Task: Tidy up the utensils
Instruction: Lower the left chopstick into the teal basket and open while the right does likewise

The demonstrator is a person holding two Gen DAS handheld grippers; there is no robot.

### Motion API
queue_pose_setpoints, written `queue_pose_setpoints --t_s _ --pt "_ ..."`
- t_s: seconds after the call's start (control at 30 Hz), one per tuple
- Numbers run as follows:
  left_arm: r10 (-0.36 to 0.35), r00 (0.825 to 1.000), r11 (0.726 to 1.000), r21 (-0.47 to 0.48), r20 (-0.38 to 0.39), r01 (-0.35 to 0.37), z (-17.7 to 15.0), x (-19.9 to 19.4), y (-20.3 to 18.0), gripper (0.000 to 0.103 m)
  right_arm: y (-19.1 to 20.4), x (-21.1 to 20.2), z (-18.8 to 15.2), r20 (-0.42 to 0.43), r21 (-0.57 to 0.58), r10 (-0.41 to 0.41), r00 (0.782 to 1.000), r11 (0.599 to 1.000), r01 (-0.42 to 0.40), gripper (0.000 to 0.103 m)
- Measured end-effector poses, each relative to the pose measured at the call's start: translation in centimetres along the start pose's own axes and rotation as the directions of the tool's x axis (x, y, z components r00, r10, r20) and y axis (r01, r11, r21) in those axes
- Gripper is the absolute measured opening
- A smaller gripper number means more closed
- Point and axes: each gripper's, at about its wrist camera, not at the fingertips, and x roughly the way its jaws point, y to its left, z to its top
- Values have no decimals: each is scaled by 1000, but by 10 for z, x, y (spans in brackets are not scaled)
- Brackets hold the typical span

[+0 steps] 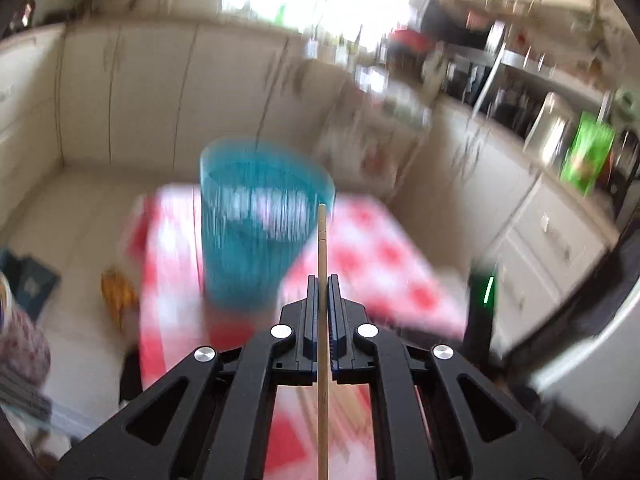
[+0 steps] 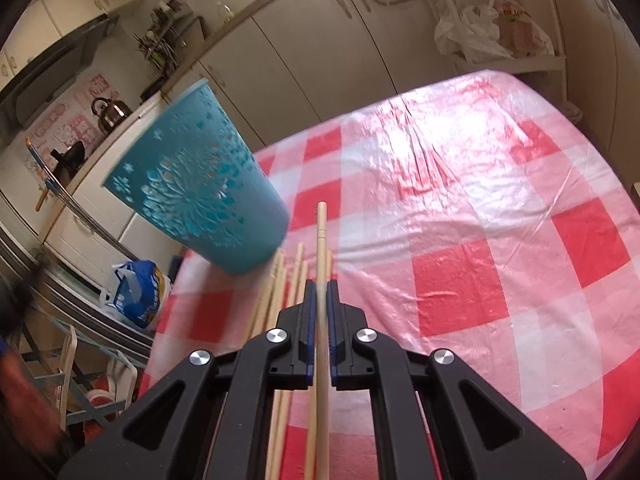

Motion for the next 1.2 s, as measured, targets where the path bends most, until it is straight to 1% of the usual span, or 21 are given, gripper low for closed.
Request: queue_pose_setpoints --t_s 0.07,0.1,0.17,0.2,0.27,0.33,0.4,0.47,0.53,0.57,0.67,0.73,0.87,0.93,1.0,1.03,1.07,1.1,1.13,1.17,1.2 --pt "20 993 1000 5 117 -21 31 -11 -2 4 3 -3 -1 18 -5 2 1000 1000 -2 6" --pt "37 979 999 0 199 -38 53 -14 -2 4 4 -4 -1 23 -6 5 1000 1000 -5 6" --pt "55 959 998 -24 279 -51 79 -15 1 4 5 -6 -2 31 -11 6 1000 1000 -6 6" --pt "79 943 997 -30 324 -73 95 -8 3 4 6 -7 -3 34 -16 4 999 1000 -4 6" --pt "119 919 993 -64 375 -102 119 5 11 4 7 -7 -4 43 -19 3 999 1000 -3 6" --pt "147 902 988 -110 407 -112 133 17 22 4 7 -7 -4 45 -21 3 999 1000 -2 6" --pt "185 888 981 -135 421 -140 142 29 29 4 7 -5 -5 44 -22 2 999 1000 -1 6" --pt "221 886 973 -159 407 -170 146 43 39 4 7 -4 -6 41 -22 6 999 1000 -5 6" --pt "240 894 968 -160 378 -192 140 63 43 4 8 -4 -6 40 -25 4 999 1000 -3 6" --pt "261 898 964 -150 354 -220 137 71 45 4 8 -4 -6 41 -27 4 999 1000 -3 6" --pt "287 905 958 -116 315 -263 120 92 49 4 9 -5 -6 46 -32 5 999 999 -4 6" --pt "289 912 957 -101 292 -271 111 99 50 4 10 -6 -6 50 -34 6 999 999 -5 6" --pt "299 919 954 -46 258 -298 87 100 43 4 10 -10 -4 66 -38 12 998 999 -9 6" --pt "297 925 953 -19 235 -301 75 98 38 5 12 -15 -1 87 -43 23 996 999 -19 6" --pt "294 933 954 -1 208 -300 66 95 38 8 15 -23 2 119 -48 45 992 998 -39 6" --pt "297 937 953 9 182 -304 62 94 40 15 18 -28 5 137 -50 55 989 998 -48 6" --pt "305 939 951 9 158 -310 57 90 42 30 20 -33 8 153 -55 65 986 997 -57 6" --pt "314 938 948 0 148 -318 53 85 45 39 25 -41 12 181 -62 80 980 996 -70 6" --pt "324 934 945 -10 149 -326 49 80 46 51 31 -49 17 215 -71 99 972 994 -86 6" --pt "335 929 942 -25 157 -335 44 71 49 55 35 -53 21 233 -76 110 966 993 -95 6" --pt "336 929 941 -30 157 -336 41 65 50 56 42 -60 28 265 -79 133 955 990 -116 6"
